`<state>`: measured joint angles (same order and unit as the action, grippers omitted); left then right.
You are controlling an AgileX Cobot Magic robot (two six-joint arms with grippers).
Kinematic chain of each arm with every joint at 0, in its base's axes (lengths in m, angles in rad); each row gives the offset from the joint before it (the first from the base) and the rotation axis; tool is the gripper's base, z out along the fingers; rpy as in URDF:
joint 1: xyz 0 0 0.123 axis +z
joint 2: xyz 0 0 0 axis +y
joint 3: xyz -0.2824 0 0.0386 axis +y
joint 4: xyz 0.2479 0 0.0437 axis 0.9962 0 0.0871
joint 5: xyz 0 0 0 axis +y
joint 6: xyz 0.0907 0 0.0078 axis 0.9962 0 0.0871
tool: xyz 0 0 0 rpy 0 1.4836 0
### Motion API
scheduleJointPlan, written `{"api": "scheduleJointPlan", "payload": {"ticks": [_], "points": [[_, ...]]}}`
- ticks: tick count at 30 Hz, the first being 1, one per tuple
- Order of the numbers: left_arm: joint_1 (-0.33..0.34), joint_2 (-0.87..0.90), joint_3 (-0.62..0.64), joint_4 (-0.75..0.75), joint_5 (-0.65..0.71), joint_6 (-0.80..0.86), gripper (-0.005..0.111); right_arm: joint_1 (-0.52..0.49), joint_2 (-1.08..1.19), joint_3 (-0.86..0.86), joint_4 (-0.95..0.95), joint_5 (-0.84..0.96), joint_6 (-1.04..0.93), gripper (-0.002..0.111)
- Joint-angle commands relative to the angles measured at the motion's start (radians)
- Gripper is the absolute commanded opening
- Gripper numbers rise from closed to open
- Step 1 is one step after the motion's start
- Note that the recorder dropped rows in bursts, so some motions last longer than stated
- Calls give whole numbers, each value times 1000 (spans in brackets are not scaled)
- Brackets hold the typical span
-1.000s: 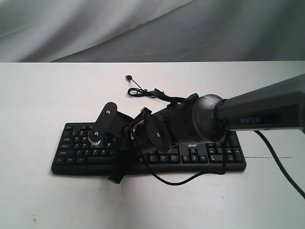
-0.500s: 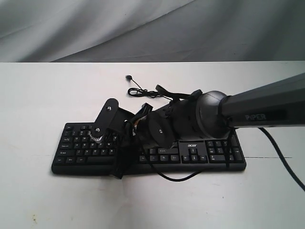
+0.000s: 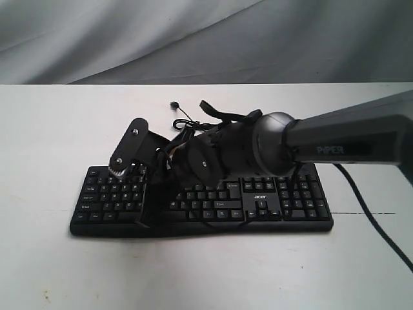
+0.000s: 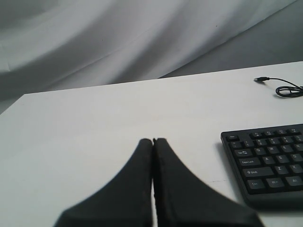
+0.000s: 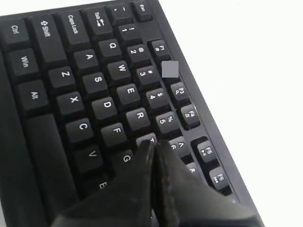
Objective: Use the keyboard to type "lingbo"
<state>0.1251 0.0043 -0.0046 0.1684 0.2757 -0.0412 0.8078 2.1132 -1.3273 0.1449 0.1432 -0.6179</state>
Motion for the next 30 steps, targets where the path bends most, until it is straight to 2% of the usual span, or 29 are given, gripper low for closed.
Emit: {"api": "scheduleJointPlan", "payload": {"ticks": [1, 30], "points": [[-7, -4, 5, -2, -10, -4, 0, 6, 20, -30, -3, 20, 1, 0], [-7, -4, 5, -2, -10, -4, 0, 19, 43, -36, -6, -9, 12, 0]]}}
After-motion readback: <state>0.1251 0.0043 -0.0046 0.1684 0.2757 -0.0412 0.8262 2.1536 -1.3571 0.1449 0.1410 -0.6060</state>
